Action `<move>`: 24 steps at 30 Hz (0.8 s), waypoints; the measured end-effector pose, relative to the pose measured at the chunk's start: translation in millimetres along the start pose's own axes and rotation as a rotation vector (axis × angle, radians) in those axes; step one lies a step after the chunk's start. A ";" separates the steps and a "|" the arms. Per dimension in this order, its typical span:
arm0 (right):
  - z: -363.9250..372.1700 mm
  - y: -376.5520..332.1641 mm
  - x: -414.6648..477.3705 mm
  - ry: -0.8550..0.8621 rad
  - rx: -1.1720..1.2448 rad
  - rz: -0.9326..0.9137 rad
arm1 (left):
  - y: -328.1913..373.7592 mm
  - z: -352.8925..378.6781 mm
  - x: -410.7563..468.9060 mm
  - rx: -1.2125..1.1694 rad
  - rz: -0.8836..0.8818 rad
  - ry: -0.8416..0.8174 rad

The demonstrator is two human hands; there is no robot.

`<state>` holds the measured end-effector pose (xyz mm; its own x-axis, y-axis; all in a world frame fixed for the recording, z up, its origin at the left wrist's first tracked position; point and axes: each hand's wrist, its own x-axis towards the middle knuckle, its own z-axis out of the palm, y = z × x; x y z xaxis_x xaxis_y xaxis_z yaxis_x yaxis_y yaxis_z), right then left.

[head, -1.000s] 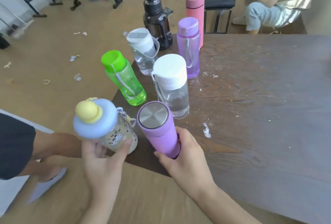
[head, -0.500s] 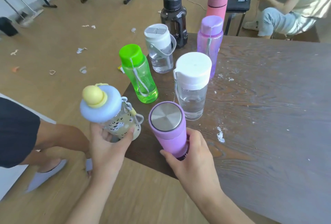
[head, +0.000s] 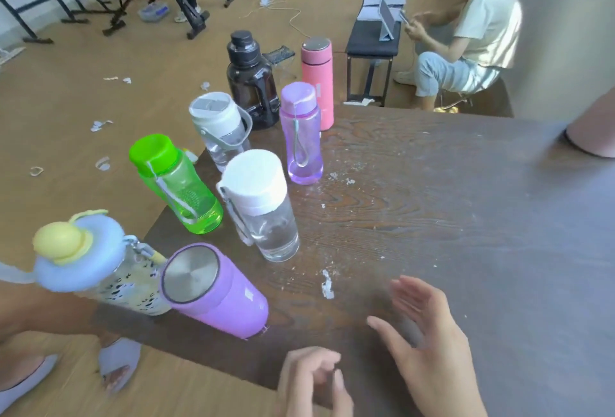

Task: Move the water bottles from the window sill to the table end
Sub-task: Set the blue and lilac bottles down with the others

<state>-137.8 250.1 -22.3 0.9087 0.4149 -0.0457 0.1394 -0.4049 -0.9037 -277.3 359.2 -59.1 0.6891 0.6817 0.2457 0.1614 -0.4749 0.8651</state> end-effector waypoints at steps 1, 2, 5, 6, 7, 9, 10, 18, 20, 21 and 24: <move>-19.9 8.3 10.4 0.080 0.015 0.018 | 15.2 22.9 4.6 -0.003 0.059 -0.027; -39.2 18.0 21.2 0.151 0.030 0.039 | 25.0 49.0 9.9 0.001 0.141 -0.015; -95.4 43.2 62.0 0.273 0.054 0.088 | 52.9 117.9 47.5 -0.049 0.166 -0.067; -116.8 51.3 76.7 0.310 0.054 0.103 | 64.5 138.2 62.2 -0.067 0.146 -0.131; -139.3 59.2 92.2 0.347 0.054 0.116 | 75.0 158.6 78.2 -0.062 0.128 -0.193; -188.1 72.2 125.9 0.416 0.047 0.140 | 98.2 207.0 107.8 -0.054 0.106 -0.303; -212.9 78.7 144.8 0.446 0.037 0.153 | 111.8 233.3 122.6 -0.060 0.091 -0.353; -360.0 141.4 301.5 0.391 -0.075 0.222 | 203.2 433.5 264.4 -0.080 0.055 -0.502; -374.6 152.6 327.8 0.311 -0.086 0.194 | 213.3 466.1 289.4 -0.053 0.029 -0.518; -380.8 156.8 338.1 0.270 -0.078 0.170 | 217.1 478.1 298.2 -0.037 0.023 -0.527; -393.2 162.9 356.3 0.159 -0.009 0.098 | 220.8 496.4 312.1 -0.037 -0.008 -0.572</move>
<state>363.4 11.6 -18.4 0.9689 0.2388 -0.0648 0.0497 -0.4443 -0.8945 324.1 190.9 -8.6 0.9624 0.2702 -0.0280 0.1503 -0.4438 0.8834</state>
